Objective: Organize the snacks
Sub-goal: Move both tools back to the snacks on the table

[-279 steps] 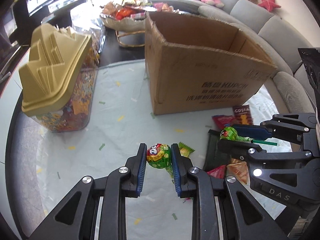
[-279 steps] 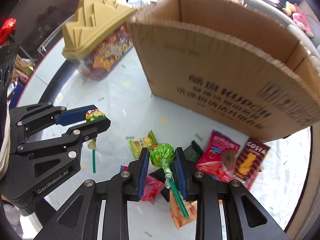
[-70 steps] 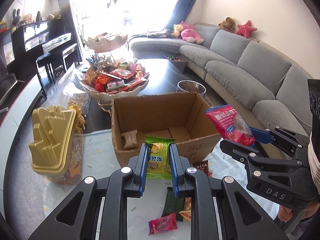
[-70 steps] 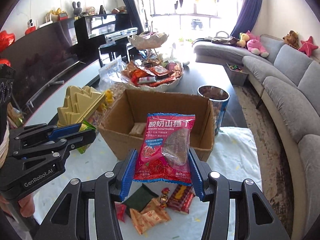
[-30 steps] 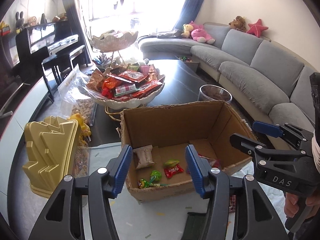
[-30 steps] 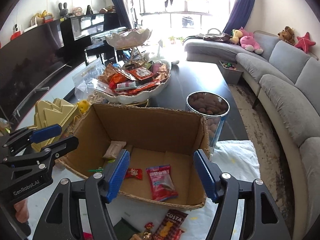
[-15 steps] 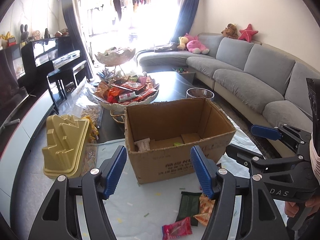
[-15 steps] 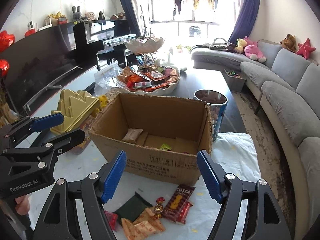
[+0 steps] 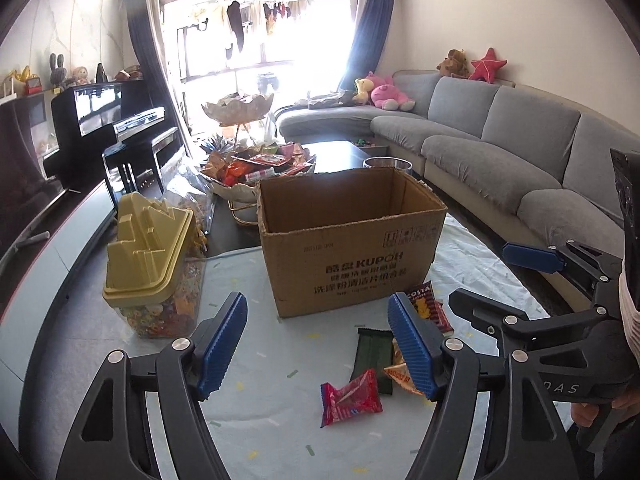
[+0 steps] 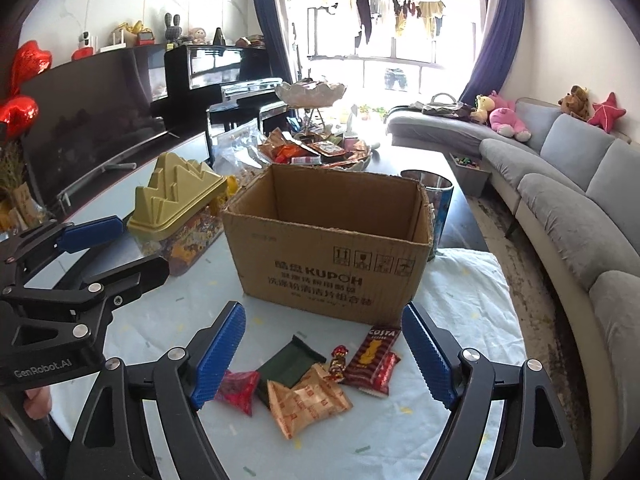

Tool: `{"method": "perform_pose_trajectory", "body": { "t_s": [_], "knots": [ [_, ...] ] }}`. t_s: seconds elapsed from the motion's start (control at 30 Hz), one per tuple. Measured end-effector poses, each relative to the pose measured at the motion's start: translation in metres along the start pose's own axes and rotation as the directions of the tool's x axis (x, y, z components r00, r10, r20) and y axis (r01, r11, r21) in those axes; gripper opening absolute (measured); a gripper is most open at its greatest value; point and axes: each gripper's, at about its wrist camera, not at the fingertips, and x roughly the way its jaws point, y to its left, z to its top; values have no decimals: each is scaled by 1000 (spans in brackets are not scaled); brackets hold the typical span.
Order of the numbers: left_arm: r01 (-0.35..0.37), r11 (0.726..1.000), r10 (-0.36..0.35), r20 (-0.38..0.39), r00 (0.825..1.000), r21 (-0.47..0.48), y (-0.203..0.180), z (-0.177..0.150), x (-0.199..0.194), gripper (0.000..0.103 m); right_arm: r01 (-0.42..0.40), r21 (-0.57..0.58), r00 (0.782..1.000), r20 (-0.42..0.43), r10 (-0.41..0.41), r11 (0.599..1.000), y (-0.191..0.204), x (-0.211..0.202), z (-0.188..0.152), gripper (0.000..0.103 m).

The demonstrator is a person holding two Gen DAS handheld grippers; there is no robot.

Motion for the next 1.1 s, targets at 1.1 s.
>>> {"method": "perform_pose_trajectory", "body": {
  "t_s": [1.1],
  "knots": [
    [143,982,-172,-272,947,-123,9,-103,90,71,24,-75,958,-282,-44,997,26,79,-102,81]
  ]
}}
